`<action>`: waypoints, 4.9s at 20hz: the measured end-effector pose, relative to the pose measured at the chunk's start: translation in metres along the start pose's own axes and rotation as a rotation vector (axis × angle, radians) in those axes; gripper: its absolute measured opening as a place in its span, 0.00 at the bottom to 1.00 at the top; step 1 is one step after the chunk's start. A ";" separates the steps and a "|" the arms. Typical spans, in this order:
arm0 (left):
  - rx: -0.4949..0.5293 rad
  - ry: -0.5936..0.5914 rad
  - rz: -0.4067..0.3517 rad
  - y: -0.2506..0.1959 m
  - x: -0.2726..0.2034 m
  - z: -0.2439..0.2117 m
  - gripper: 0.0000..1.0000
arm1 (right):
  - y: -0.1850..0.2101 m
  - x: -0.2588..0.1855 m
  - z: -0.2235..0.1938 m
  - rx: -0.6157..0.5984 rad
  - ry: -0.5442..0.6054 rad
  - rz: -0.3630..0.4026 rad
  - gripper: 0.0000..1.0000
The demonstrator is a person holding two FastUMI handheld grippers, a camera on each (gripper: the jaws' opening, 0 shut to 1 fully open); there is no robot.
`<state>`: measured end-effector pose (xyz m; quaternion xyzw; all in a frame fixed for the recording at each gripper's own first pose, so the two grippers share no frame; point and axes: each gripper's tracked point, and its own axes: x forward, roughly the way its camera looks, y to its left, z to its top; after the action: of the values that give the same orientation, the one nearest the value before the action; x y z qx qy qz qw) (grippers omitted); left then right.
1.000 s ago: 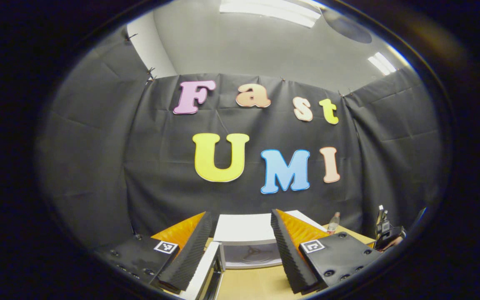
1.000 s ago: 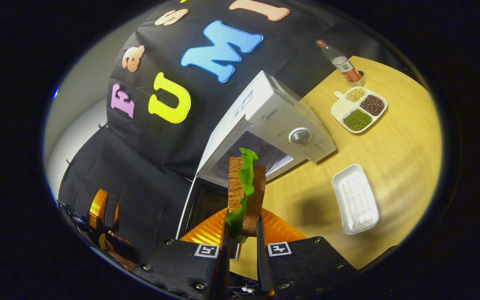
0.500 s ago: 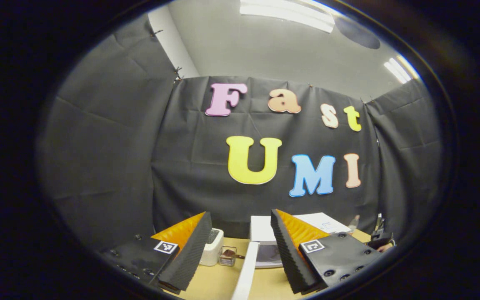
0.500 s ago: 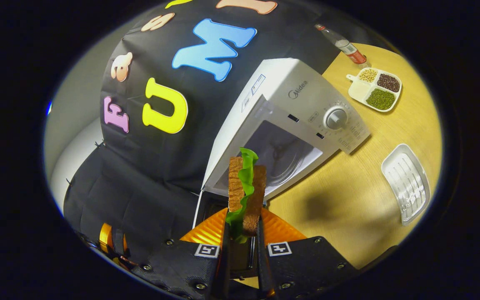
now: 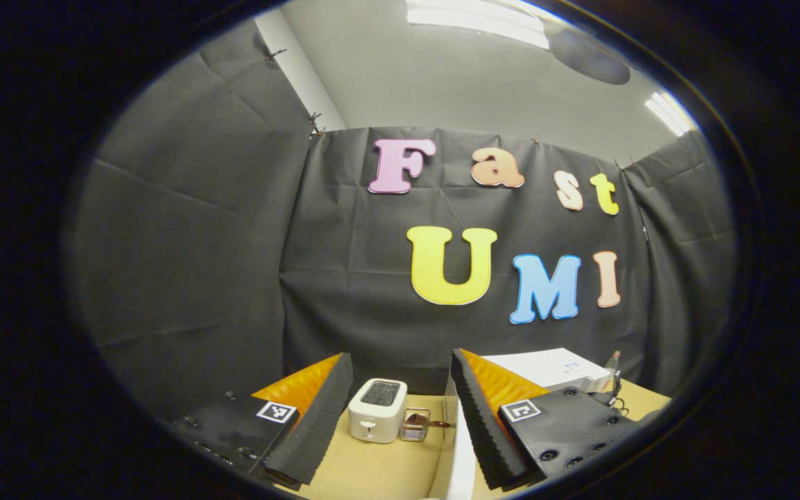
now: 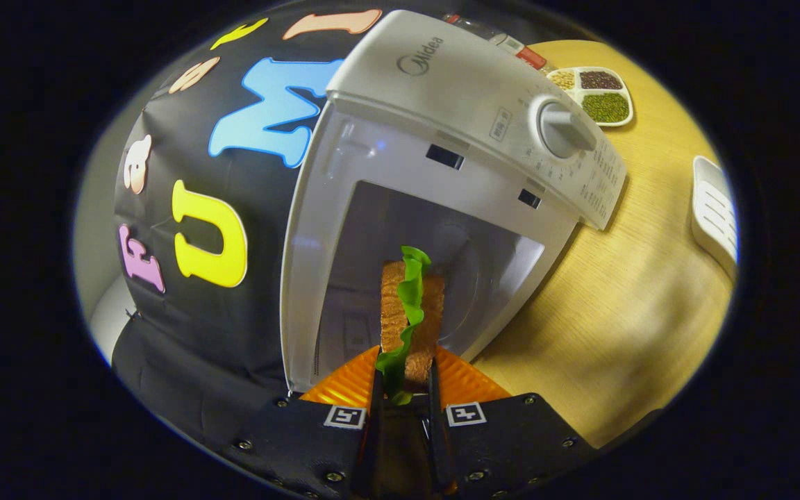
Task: Open the microwave oven with the left hand, put the food in, and close the microwave oven.
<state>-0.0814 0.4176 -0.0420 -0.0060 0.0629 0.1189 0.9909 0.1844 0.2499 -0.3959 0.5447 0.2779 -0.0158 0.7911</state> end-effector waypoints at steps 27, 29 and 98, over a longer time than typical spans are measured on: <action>-0.033 0.025 -0.215 -0.049 0.045 -0.023 0.90 | -0.018 -0.017 -0.005 -0.102 -0.071 -0.173 0.58; -0.045 0.021 -0.247 -0.066 0.047 -0.025 0.90 | -0.008 -0.034 -0.003 -0.157 -0.074 -0.162 0.58; 0.074 0.550 -0.488 -0.158 -0.097 -0.253 0.06 | 0.180 -0.304 0.171 -1.159 -0.618 -0.131 0.88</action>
<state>-0.1688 0.2341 -0.2812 -0.0166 0.3280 -0.1296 0.9356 0.0590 0.0891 -0.0606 -0.0170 0.0339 -0.0673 0.9970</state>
